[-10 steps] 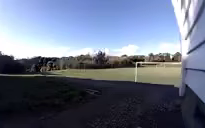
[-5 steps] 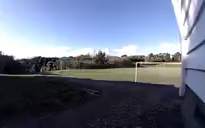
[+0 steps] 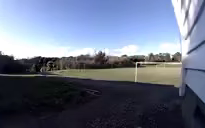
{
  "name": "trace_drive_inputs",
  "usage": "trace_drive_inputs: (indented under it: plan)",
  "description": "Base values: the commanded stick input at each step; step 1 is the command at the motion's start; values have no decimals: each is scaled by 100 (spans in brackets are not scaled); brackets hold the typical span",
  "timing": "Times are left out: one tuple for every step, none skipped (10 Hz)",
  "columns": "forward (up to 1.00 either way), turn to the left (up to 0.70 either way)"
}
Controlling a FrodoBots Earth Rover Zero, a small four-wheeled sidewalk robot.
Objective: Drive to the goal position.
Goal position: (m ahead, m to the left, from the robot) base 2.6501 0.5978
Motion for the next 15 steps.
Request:
trace_drive_inputs:
  plan:
    - [4, 0]
    - [4, 0]
    - [4, 0]
    - [4, 0]
    - [4, 0]
    - [4, 0]
    - [4, 0]
    - [4, 0]
    - [2, 0]
    - [4, 0]
    - [4, 0]
    - [4, 0]
    - [4, 0]
    - [4, 0]
    - [4, 0]
